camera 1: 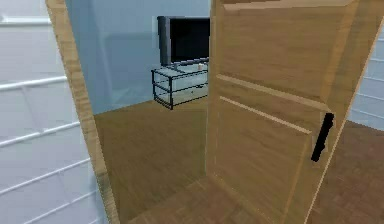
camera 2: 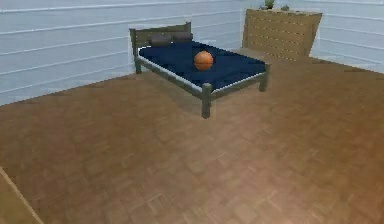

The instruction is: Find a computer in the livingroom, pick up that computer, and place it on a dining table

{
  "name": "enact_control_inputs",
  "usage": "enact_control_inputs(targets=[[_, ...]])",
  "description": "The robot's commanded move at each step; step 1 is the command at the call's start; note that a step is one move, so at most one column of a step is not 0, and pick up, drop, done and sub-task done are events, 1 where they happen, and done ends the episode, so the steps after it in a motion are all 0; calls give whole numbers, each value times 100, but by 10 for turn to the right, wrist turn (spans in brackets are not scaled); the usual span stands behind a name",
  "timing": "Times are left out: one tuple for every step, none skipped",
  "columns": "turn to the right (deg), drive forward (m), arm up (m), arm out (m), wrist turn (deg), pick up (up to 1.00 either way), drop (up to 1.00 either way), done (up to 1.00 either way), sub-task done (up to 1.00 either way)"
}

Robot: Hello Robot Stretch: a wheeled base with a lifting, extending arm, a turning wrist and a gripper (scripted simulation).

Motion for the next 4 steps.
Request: enact_control_inputs(targets=[[30,0,0,0,0,0,0,0,0],[0,65,0,0,0,0,0,0,0],[-300,0,0,0,0,0,0,0,0],[0,90,0,0,0,0,0,0,0]])
